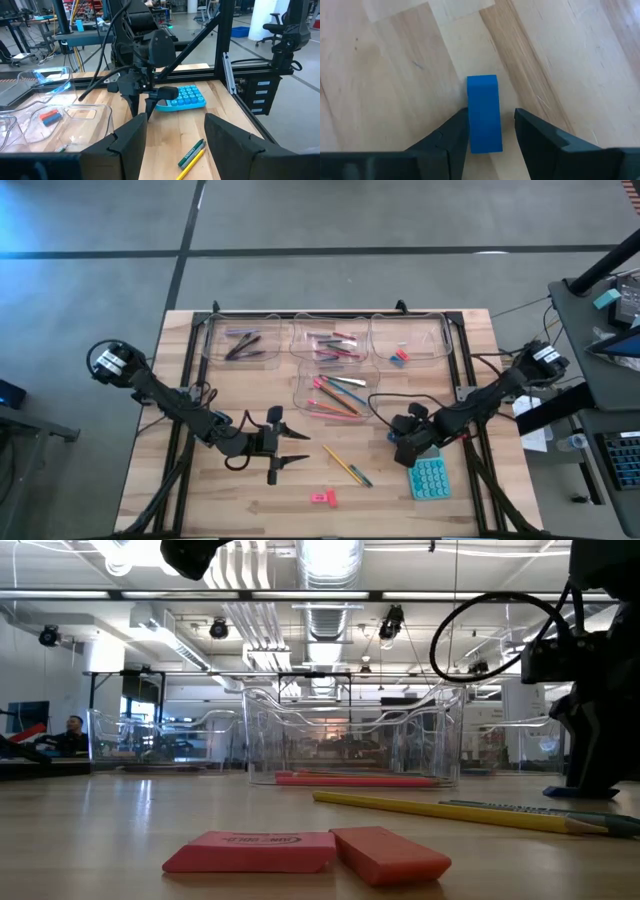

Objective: Sort crayons/erasers/pens/pencils in bins
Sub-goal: Put the blue eraser into the top right transparent bin

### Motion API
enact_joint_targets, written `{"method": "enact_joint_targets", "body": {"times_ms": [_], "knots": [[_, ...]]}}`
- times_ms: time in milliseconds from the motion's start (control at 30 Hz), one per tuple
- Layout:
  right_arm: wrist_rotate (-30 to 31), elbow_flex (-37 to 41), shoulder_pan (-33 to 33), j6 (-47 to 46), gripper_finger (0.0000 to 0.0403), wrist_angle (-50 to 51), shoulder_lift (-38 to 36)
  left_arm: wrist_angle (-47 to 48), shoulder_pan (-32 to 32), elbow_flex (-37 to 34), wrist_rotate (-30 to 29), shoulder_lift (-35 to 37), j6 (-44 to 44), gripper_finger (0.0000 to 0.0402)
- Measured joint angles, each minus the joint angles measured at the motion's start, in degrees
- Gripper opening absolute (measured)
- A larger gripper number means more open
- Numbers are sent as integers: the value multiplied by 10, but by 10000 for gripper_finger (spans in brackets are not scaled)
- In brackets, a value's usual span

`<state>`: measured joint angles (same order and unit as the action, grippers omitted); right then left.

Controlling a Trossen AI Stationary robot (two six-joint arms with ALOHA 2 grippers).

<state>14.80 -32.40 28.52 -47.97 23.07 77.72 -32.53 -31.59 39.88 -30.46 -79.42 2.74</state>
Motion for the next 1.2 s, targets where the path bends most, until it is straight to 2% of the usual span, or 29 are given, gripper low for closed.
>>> {"method": "enact_joint_targets", "body": {"times_ms": [400,1200], "knots": [[1,-3,0,12,149,4,-35,0,0,0,0,0,0,185],[18,-2,0,15,155,7,-34,0,0,0,0,0,0,185]]}}
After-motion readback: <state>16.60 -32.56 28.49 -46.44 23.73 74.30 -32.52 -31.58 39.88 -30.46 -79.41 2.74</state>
